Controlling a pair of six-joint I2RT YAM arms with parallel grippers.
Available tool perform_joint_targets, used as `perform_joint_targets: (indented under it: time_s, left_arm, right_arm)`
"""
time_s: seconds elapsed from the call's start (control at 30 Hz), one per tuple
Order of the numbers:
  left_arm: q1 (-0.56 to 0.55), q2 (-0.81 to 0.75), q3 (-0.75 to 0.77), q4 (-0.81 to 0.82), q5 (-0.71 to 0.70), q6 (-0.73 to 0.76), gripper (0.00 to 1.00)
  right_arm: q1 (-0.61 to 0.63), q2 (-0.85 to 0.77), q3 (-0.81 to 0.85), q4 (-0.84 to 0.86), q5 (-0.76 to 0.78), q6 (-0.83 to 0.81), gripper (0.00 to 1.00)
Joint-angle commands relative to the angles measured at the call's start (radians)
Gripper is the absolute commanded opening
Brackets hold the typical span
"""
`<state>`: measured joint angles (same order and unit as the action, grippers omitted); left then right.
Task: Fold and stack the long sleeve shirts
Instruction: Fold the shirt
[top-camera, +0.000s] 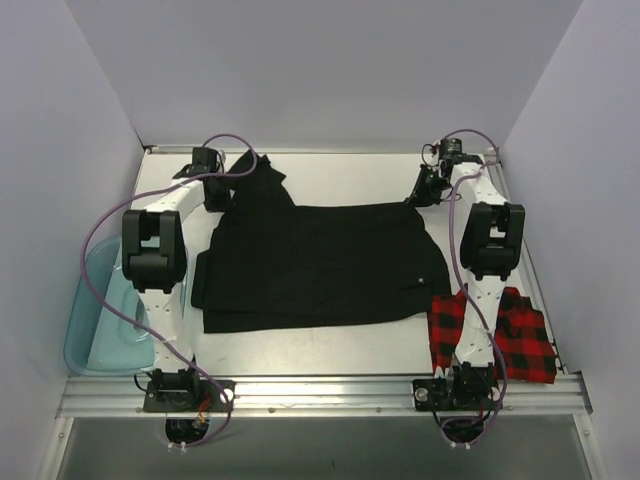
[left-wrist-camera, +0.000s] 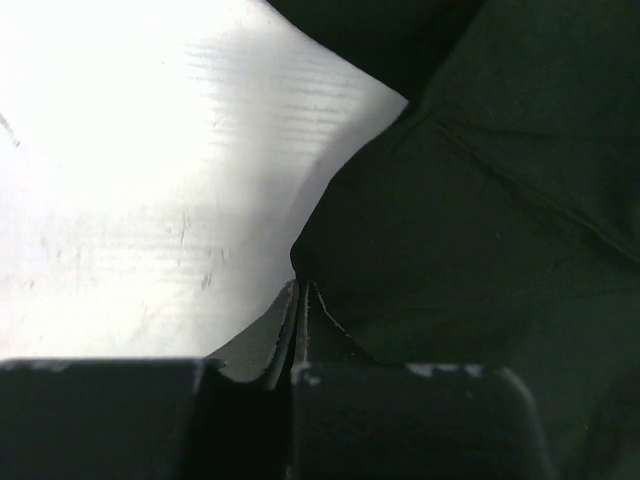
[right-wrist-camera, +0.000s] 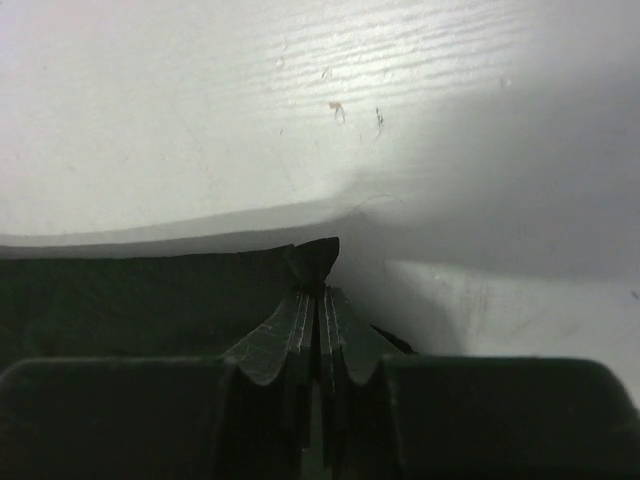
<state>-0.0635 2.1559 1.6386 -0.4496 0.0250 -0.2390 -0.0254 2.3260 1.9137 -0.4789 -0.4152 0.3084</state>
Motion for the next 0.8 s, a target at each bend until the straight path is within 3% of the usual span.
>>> perform_joint_targets:
  time_s: [0.0, 0.77]
  left_arm:
    - [0.002, -0.143, -0.026, 0.005, 0.016, 0.017, 0.0]
    - [-0.035, -0.636, -0.532, 0.019, -0.013, -0.048, 0.0]
  right_arm:
    - [-0.004, -0.143, -0.048, -0.023, 0.024, -0.037, 0.0]
    - [0.019, -0.484, -0.582, 0.121, 0.127, -0.037, 0.04]
